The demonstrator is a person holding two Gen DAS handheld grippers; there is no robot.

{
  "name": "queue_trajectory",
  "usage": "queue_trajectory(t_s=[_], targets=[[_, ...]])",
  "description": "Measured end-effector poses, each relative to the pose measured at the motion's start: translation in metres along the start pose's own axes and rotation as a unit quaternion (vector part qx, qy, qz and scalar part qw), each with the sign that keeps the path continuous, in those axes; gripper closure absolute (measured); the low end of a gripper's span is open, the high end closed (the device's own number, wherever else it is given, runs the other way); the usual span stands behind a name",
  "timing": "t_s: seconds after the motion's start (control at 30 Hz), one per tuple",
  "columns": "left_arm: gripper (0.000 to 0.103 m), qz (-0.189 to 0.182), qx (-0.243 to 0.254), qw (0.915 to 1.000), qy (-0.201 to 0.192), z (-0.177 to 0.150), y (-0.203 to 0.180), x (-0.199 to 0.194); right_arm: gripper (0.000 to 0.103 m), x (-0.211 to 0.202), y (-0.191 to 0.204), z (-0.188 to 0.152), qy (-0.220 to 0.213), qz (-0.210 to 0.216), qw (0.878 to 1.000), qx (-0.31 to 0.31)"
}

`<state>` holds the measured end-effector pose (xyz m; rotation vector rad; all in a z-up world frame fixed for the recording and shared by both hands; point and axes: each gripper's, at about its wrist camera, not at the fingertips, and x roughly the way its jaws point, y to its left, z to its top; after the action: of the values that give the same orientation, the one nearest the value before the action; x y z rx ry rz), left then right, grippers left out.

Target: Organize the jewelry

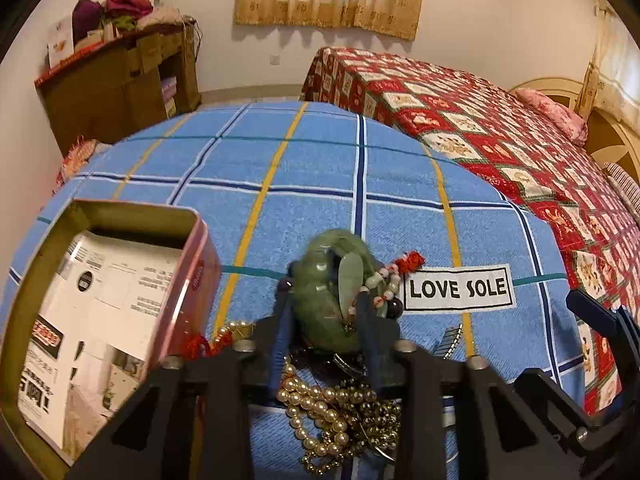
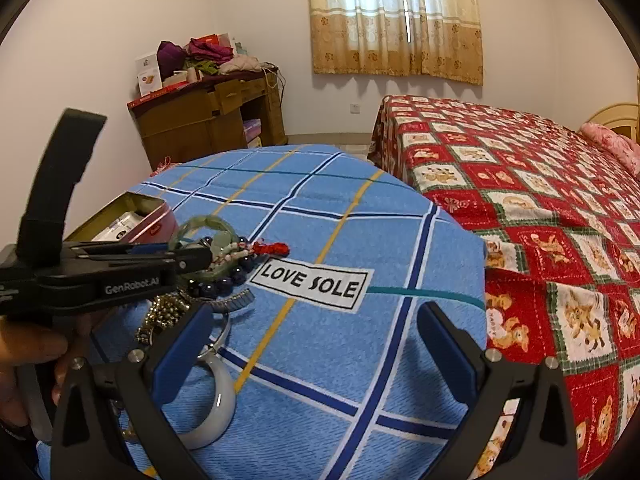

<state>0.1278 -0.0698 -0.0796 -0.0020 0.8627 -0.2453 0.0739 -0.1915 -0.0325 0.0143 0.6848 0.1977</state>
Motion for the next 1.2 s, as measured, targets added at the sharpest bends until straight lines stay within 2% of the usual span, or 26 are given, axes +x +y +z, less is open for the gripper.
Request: queue_trajectory(t_s=[0.1, 0.17, 0.47, 0.7, 0.8, 1.03, 1.2], targets=[[0.093, -0.007, 0.000, 1.0000, -0.007, 0.000, 0.003, -0.004, 0.000, 0.000, 0.001, 0.000, 0.000, -0.002, 1.000, -0.003], [0.095, -0.010, 0.004, 0.9998, -0.014, -0.001, 0.003, -0.008, 0.000, 0.000, 0.001, 0.000, 0.002, -0.001, 1.000, -0.003], [0.095, -0.026, 0.017, 0.9967, -0.075, 0.004, -0.001, -0.041, 0.000, 0.000, -0.003, 0.006, 0.006, -0.005, 1.000, -0.005], [0.096, -0.052, 0.016, 0.9908, -0.124, 0.013, -0.003, -0.082, 0.001, 0.002, -0.001, 0.008, 0.010, -0.005, 1.000, -0.010], [0.097, -0.045, 0.018, 0.9894, -0.137, 0.017, -0.003, -0.090, 0.001, 0.003, 0.003, 0.008, 0.013, -0.003, 1.000, -0.019], [0.097, -0.048, -0.008, 0.9914, -0.122, 0.016, 0.014, -0.083, 0.002, -0.002, 0.021, 0.009, 0.007, 0.029, 0.998, -0.048], [0.097, -0.037, -0.016, 0.9896, -0.138, 0.016, 0.026, -0.099, 0.014, 0.003, 0.040, 0.011, 0.017, 0.054, 0.995, -0.079]])
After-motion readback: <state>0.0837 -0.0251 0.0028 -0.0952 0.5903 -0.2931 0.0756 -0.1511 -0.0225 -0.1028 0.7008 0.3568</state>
